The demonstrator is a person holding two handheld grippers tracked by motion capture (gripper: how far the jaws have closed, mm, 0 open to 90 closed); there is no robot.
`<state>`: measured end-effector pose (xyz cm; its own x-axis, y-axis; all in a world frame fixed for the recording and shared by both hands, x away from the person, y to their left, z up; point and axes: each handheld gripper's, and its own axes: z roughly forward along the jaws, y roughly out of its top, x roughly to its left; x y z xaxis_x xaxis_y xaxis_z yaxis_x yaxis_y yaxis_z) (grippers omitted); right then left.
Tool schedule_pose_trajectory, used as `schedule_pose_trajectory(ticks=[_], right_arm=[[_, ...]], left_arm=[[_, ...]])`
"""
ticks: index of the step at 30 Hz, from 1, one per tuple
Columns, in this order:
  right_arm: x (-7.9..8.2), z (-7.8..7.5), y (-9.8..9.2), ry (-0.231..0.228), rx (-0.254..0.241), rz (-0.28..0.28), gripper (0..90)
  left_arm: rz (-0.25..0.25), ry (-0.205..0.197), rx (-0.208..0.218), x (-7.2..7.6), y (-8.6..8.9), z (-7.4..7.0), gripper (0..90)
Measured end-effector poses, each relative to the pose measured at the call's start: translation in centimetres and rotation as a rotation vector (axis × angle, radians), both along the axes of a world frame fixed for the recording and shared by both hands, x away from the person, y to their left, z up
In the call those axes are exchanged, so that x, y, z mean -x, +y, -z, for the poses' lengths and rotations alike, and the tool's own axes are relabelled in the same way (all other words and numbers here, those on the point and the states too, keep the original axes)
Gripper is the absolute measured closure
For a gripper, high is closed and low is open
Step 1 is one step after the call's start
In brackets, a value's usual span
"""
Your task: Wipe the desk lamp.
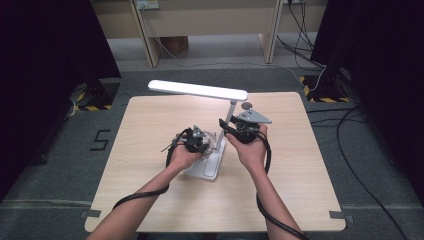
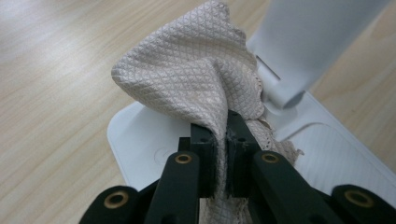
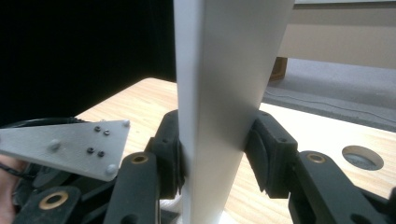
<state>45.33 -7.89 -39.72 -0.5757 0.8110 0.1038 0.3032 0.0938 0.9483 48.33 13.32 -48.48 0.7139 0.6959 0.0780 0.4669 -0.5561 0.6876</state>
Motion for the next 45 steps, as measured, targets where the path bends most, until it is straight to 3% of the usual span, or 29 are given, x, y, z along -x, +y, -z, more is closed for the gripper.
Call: schedule_pose_trajectory(ticks=[21, 26, 35, 39, 41, 45], right_arm=[[0.2, 0.0, 0.1, 0.004, -0.003, 0.006, 59.3], [0.2, 0.0, 0.2, 0.007, 0.0, 0.011, 59.4], [0.1, -0.1, 0.4, 0.015, 0.0, 0.017, 60.4], [0.1, -0.1, 0.3, 0.016, -0.002, 0.017, 60.7], [0.1, 0.0, 0.3, 0.015, -0.005, 0.018, 60.7], [0.1, -0.1, 0.3, 0.015, 0.001, 0.019, 60.7]], left_arm=[[0.1, 0.038, -0.044, 4.1, 1.5, -0.5, 83.7], [0.132, 0.023, -0.059, 5.6, 1.8, -0.5, 83.7], [0.163, 0.028, -0.053, 7.8, 2.5, -0.5, 83.6], [0.187, 0.057, -0.039, 8.8, 2.8, -0.7, 83.6], [0.194, 0.064, -0.023, 9.0, 3.0, -1.0, 83.6], [0.123, 0.009, -0.003, 7.1, 3.4, -2.1, 83.7]])
